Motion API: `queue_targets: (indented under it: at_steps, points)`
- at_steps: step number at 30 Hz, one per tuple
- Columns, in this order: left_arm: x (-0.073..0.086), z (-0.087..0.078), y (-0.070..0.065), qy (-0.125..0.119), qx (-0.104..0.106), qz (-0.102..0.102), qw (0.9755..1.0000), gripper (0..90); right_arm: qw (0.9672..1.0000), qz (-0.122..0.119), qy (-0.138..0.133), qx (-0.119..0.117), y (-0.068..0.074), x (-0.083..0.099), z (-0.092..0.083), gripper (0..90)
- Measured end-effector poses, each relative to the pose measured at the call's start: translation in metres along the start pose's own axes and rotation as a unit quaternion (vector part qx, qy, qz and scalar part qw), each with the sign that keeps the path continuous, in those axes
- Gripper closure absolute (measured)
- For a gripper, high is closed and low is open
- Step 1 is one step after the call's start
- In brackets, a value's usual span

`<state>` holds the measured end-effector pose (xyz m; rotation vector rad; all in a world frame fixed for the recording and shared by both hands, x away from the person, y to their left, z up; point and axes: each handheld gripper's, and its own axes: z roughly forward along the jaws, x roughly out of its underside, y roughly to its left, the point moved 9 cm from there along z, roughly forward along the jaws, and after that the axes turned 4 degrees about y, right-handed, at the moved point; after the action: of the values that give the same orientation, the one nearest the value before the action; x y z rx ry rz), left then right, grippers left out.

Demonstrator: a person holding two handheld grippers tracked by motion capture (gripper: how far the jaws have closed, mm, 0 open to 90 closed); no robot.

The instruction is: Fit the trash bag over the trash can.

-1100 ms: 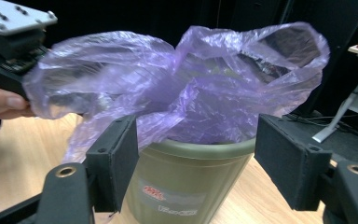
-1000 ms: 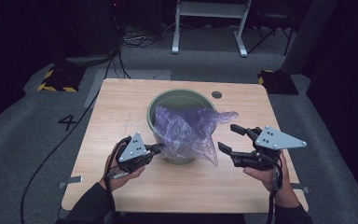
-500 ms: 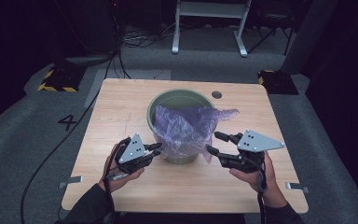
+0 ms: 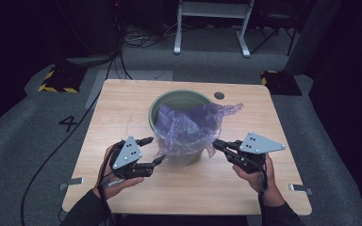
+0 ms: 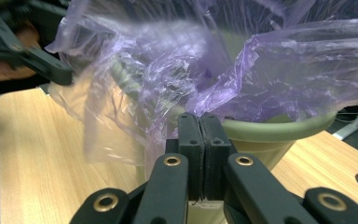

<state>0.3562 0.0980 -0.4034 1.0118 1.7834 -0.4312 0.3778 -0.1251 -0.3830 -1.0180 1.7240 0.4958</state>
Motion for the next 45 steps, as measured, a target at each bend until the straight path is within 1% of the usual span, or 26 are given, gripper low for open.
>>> queue_targets:
  at_steps: [4, 6, 11, 15, 16, 17, 19, 20, 21, 22, 23, 24, 25, 27, 28, 30, 31, 32, 33, 34, 35, 37, 40, 42, 44, 45]
  points:
    - [-0.01, -0.009, -0.003, -0.012, 0.008, -0.002, 0.9999, 23.7, 0.9999, -0.006, 0.001, 0.009, -0.001, 0.001, 0.0, 89.0]
    - [-0.017, -0.013, -0.007, -0.023, 0.013, 0.003, 0.9997, 21.5, 0.9999, -0.01, 0.004, 0.012, -0.002, 0.002, 0.001, 89.0]
    - [-0.035, -0.024, -0.019, -0.052, 0.006, 0.035, 0.998, 21.7, 0.9998, -0.008, 0.003, 0.018, -0.006, 0.003, 0.0, 89.1]
    - [-0.043, -0.028, -0.022, -0.051, 0.006, 0.048, 0.9975, 22.1, 0.9997, -0.01, 0.0, 0.022, -0.008, 0.003, -0.002, 89.2]
    - [-0.043, -0.027, -0.023, -0.05, 0.008, 0.051, 0.9974, 25.2, 0.9997, -0.008, 0.001, 0.023, -0.008, 0.003, -0.002, 89.2]
    - [-0.042, -0.026, -0.022, -0.044, 0.006, 0.055, 0.9975, 34.5, 0.9997, -0.008, 0.0, 0.024, -0.009, 0.004, -0.002, 89.2]
    - [-0.04, -0.021, -0.019, -0.032, 0.007, 0.057, 0.9978, 37.9, 0.9997, -0.006, -0.001, 0.024, -0.01, 0.005, -0.003, 89.2]
    - [-0.039, -0.02, -0.019, -0.029, 0.014, 0.062, 0.9976, 48.8, 0.9997, -0.006, -0.002, 0.026, -0.011, 0.005, -0.004, 89.2]
    - [-0.038, -0.018, -0.017, -0.027, 0.012, 0.069, 0.9972, 57.1, 0.9996, -0.006, -0.002, 0.027, -0.011, 0.006, -0.004, 89.1]
    - [-0.037, -0.016, -0.015, -0.02, 0.009, 0.071, 0.9972, 57.9, 0.9996, -0.005, -0.002, 0.028, -0.012, 0.007, -0.004, 89.2]
    - [-0.036, -0.015, -0.015, -0.018, 0.012, 0.076, 0.9969, 66.9, 0.9996, -0.004, -0.001, 0.028, -0.013, 0.008, -0.005, 89.1]
    - [-0.035, -0.013, -0.013, -0.015, 0.009, 0.079, 0.9968, 71.8, 0.9996, -0.002, 0.0, 0.03, -0.014, 0.009, -0.006, 89.2]
    - [-0.034, -0.011, -0.01, -0.011, 0.005, 0.079, 0.9968, 74.1, 0.9995, -0.001, 0.0, 0.031, -0.015, 0.01, -0.006, 89.1]
    - [-0.031, -0.008, -0.004, -0.008, 0.001, 0.077, 0.997, 83.4, 0.9994, 0.002, 0.002, 0.034, -0.018, 0.013, -0.007, 89.2]
    - [-0.028, -0.006, -0.002, -0.005, 0.002, 0.071, 0.9975, 84.1, 0.9994, 0.005, 0.002, 0.033, -0.019, 0.014, -0.007, 89.1]
    - [-0.025, -0.003, 0.001, -0.004, 0.009, 0.054, 0.9985, 80.6, 0.9994, 0.011, 0.004, 0.032, -0.02, 0.016, -0.008, 89.1]
    - [-0.026, -0.002, 0.001, -0.005, 0.009, 0.051, 0.9987, 73.0, 0.9994, 0.009, 0.004, 0.034, -0.021, 0.016, -0.007, 89.2]
    - [-0.028, -0.002, 0.0, -0.007, 0.007, 0.05, 0.9987, 61.1, 0.9994, 0.008, 0.004, 0.034, -0.021, 0.016, -0.007, 89.2]
    - [-0.03, -0.003, -0.001, -0.011, 0.001, 0.052, 0.9986, 52.9, 0.9994, 0.007, 0.004, 0.034, -0.021, 0.016, -0.007, 89.2]
    - [-0.032, -0.004, -0.002, -0.016, -0.002, 0.055, 0.9984, 50.6, 0.9993, 0.005, 0.005, 0.036, -0.021, 0.015, -0.007, 89.1]
    - [-0.036, -0.006, -0.005, -0.026, 0.004, 0.054, 0.9982, 45.4, 0.9993, 0.004, 0.005, 0.036, -0.02, 0.015, -0.007, 89.1]
    - [-0.042, -0.01, -0.01, -0.037, 0.014, 0.053, 0.9978, 30.9, 0.9993, 0.004, 0.004, 0.037, -0.02, 0.013, -0.006, 89.2]
    - [-0.047, -0.013, -0.019, -0.037, 0.034, 0.06, 0.997, 21.6, 0.9993, 0.002, 0.005, 0.037, -0.019, 0.012, -0.006, 89.1]
    - [-0.05, -0.011, -0.027, -0.029, 0.044, 0.072, 0.996, 19.0, 0.9993, 0.0, 0.007, 0.038, -0.018, 0.011, -0.006, 89.1]
    - [-0.053, -0.007, -0.031, -0.016, 0.043, 0.085, 0.9954, 17.2, 0.9993, -0.003, 0.007, 0.038, -0.017, 0.009, -0.006, 89.1]
    - [-0.054, -0.004, -0.032, -0.011, 0.036, 0.087, 0.9955, 17.4, 0.9993, -0.004, 0.007, 0.037, -0.016, 0.009, -0.006, 89.1]
